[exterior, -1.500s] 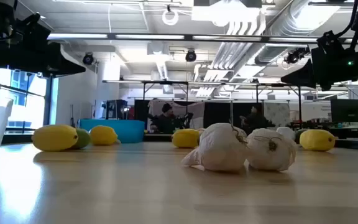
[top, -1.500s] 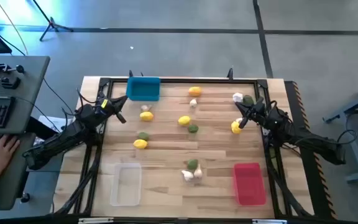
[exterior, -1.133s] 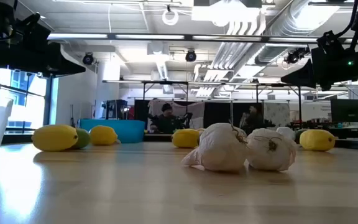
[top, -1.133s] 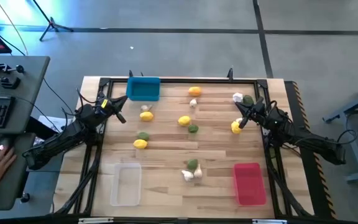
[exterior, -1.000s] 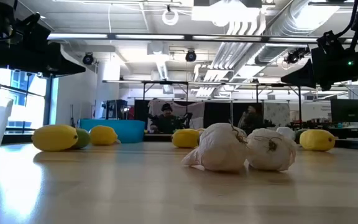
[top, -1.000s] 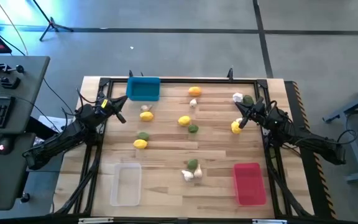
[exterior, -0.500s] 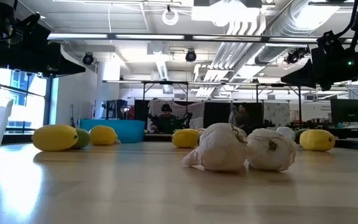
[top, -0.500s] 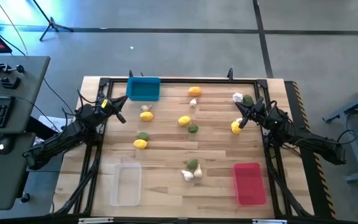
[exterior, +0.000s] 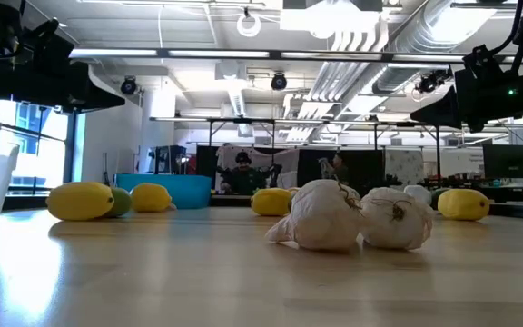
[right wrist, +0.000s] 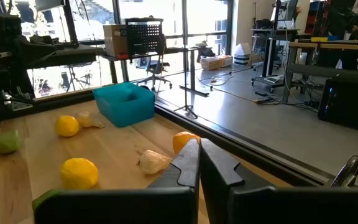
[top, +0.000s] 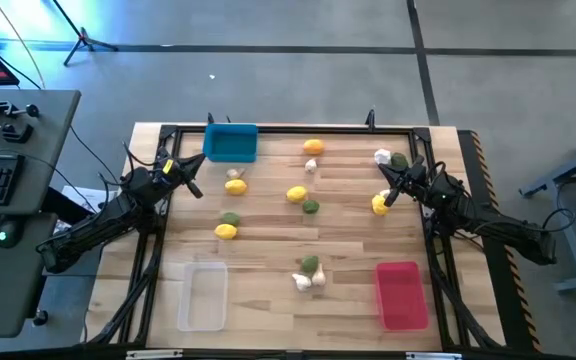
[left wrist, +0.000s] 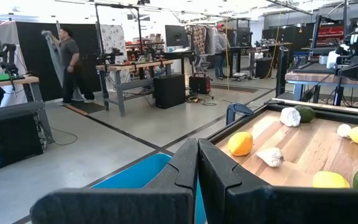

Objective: Sort produce into baskets

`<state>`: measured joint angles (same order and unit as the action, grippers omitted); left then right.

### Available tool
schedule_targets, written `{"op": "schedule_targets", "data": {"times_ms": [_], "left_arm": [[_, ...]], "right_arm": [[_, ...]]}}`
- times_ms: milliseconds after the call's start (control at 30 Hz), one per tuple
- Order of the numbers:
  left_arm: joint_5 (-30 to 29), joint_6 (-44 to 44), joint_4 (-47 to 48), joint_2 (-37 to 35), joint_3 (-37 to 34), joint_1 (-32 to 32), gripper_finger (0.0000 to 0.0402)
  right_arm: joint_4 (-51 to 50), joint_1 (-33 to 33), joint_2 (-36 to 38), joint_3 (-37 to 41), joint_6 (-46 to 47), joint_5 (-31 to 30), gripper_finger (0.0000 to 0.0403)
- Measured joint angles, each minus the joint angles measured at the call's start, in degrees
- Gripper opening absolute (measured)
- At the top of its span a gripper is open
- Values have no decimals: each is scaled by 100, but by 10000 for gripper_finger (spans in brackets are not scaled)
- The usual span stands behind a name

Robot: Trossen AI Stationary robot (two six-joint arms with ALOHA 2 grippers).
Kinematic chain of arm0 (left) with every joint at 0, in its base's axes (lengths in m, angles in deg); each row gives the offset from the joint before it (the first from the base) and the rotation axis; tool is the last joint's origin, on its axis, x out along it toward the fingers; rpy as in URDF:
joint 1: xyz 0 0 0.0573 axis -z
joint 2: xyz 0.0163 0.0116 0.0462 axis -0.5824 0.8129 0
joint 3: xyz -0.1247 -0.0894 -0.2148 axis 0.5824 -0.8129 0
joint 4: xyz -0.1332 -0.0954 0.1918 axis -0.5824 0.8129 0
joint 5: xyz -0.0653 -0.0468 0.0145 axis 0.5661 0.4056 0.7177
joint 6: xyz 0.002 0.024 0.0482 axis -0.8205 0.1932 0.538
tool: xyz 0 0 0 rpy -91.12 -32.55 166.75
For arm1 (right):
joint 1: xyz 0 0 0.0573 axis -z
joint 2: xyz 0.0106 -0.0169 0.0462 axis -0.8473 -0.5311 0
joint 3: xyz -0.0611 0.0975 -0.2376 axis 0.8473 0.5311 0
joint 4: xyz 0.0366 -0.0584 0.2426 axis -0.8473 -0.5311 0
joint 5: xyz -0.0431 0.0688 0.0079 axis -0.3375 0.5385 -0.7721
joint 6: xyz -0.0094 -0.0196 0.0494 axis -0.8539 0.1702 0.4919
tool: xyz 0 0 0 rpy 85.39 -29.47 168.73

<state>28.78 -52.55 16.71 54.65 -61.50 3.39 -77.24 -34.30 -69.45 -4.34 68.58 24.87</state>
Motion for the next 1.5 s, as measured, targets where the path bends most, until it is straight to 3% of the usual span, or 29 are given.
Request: {"op": "schedule_targets", "data": {"times_ms": [633, 767, 900, 1267, 1500], "left_arm": [[2, -17, -164, 0, 0, 2, 0], [172, -608, -244, 2, 2, 0, 0], [223, -1147, -747, 0, 2, 2, 0], [271, -1570, -2683, 2, 2, 6, 0], [44, -2360, -3103, 6, 4, 2, 0]], "right_arm": [[0, 0, 0, 0, -2, 2, 0], [0, 0, 1, -2, 0, 0, 0], [0, 0, 0, -1, 0, 0, 0], [0, 1, 0, -1, -1, 1, 0], [0, 2, 0, -2, -2, 2, 0]]}}
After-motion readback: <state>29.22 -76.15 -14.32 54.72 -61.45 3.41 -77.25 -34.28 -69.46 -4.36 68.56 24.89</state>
